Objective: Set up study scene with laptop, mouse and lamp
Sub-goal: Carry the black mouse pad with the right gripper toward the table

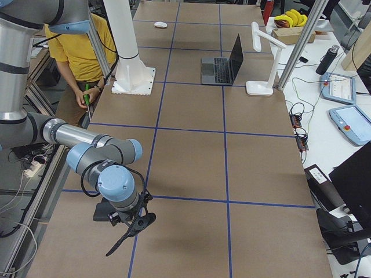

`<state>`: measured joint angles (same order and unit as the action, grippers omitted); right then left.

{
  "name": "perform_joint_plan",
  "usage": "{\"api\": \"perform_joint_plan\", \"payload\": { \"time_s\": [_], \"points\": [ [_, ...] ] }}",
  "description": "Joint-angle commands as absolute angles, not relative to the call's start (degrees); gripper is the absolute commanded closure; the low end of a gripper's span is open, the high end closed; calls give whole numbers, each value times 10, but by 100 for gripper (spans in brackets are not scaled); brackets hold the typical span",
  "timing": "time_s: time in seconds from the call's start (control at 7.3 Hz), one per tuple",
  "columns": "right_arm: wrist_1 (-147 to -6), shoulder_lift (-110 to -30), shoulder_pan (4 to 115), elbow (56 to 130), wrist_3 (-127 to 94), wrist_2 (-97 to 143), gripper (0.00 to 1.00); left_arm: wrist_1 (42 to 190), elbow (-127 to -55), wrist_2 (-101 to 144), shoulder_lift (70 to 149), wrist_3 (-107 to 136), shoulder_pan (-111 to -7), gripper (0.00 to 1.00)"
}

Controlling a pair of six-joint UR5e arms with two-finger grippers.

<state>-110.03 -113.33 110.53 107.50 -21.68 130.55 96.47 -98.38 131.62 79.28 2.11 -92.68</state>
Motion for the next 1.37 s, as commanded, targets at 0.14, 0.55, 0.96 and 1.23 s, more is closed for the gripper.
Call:
{"api": "perform_joint_plan", "payload": {
  "time_s": [0.14,0.55,0.96,1.23],
  "points": [
    [-1108,-1114,969,1085,-469,1310,0,969,-988,1317,782,21,-927,0],
    [-1109,-1116,904,1036,-592,1313,1,969,-988,1317,782,21,-927,0],
    [-1108,-1147,896,943,-587,1343,1,970,-989,1317,777,20,-927,0],
    [-1108,-1144,875,914,-594,1388,6,970,-999,1317,765,20,-927,0]
  ]
}}
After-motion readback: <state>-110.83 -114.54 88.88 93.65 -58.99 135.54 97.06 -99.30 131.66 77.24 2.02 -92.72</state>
